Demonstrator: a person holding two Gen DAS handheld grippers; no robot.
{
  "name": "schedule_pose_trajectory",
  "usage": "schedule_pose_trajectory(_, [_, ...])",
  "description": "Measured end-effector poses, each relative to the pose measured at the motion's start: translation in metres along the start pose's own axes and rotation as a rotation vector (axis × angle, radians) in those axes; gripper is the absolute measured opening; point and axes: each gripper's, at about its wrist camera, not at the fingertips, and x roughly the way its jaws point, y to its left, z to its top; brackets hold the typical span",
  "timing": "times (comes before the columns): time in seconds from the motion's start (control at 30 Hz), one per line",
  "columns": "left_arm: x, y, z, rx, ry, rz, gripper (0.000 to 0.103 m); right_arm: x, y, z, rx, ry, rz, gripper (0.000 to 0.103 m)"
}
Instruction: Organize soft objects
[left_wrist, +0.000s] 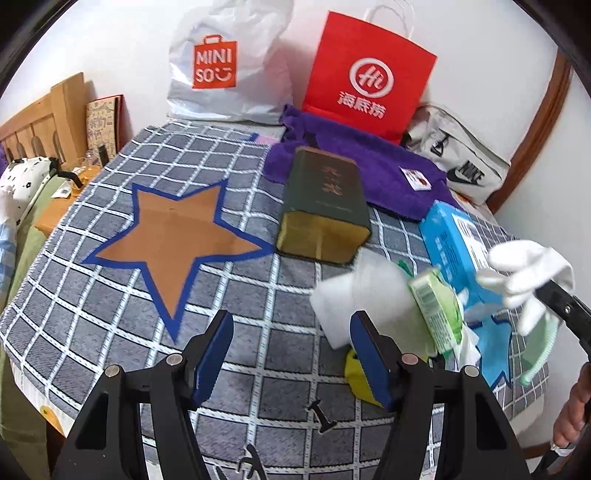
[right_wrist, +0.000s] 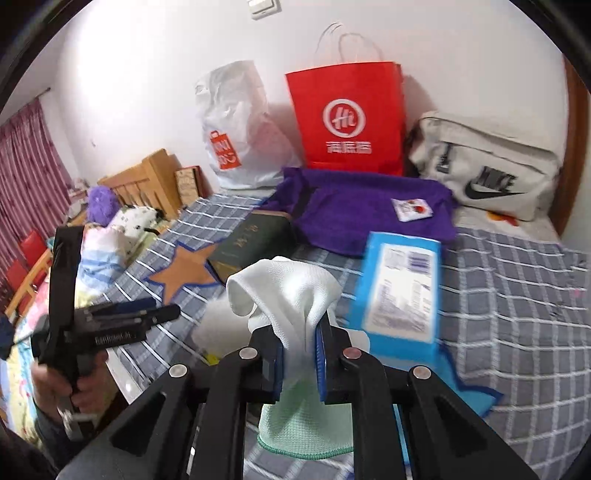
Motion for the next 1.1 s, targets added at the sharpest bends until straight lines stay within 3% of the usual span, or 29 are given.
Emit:
schedule_pose_trajectory(0.23, [0.01,-0.017,-0.01,0.046,0.041,0.002,0.064,-0.011,-0.03,-0.04,0.043,0.038,-0.048,0.014])
schedule_pose_trajectory(0.5, [0.007,-0.036,-0.008,0.075,-0.012,-0.089,0.064,0.015,-0.052,-0.075,0.083,0.128,-0.086,0.014])
schedule_pose_trajectory(0.63, [0.023,-0.041,-0.01,0.101,0.026,-0.034,0.061,0.028,-0.056,-0.084,0.086,0.15,-0.086,0.016])
schedule_pose_trajectory(0.7, [0.026,-0.042,-0.009,0.097,0.029,-0.056,0.051,0.033,-0.057,-0.086,0.088,0.157,-0.073,0.016])
schedule_pose_trajectory(0.73, [0.026,-0.043,-0.009,0.097,0.028,-0.069,0.038,0.034,-0.058,-0.086,0.084,0.158,-0.072,0.016])
schedule_pose_trajectory(0.83, [0.022,-0.046,-0.007,0.116,0.007,-0.051,0.019,0.038,-0.06,-0.086,0.094,0.158,-0.066,0.016])
schedule_pose_trajectory(1.1, [0.006,-0.04,-0.005,0.134,-0.025,-0.096,0.009,0.043,-0.065,-0.086,0.113,0.16,-0.063,0.016])
